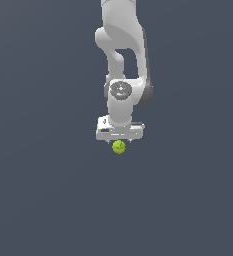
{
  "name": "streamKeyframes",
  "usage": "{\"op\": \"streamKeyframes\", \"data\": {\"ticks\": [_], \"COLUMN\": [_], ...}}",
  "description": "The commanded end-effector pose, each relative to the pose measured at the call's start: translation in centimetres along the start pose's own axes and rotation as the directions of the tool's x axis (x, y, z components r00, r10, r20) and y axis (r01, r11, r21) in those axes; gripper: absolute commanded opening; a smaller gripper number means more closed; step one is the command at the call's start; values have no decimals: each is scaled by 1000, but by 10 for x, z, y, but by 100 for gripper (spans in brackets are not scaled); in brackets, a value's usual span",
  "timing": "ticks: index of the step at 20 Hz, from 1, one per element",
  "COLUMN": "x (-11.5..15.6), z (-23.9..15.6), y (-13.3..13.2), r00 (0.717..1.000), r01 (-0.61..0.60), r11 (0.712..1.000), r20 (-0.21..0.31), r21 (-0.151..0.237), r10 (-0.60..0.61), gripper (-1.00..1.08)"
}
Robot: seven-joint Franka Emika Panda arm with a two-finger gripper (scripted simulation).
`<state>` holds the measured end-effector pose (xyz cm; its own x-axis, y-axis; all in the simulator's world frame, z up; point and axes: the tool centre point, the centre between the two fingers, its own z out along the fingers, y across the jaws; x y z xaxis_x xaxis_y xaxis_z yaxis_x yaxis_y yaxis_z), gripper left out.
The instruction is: Pick up the object and move it to a goal position.
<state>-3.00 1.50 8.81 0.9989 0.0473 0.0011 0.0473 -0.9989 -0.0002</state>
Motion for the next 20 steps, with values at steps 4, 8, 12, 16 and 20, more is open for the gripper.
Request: {"op": "streamKeyframes", "data": {"ticks": [4, 8, 12, 16, 20], "x": [-2, -2, -2, -1, -1], "z": [23, 40, 46, 47, 47], "y": [0, 0, 0, 0, 0], "r00": [1000, 1000, 1000, 1000, 1000], "r01": [0, 1, 1, 1, 1], "r11": [1000, 1000, 1000, 1000, 1000], "r20": [1, 1, 1, 1, 1], "r21": [0, 0, 0, 0, 0], "r10": [0, -1, -1, -1, -1], "gripper": [100, 100, 100, -100, -100]}}
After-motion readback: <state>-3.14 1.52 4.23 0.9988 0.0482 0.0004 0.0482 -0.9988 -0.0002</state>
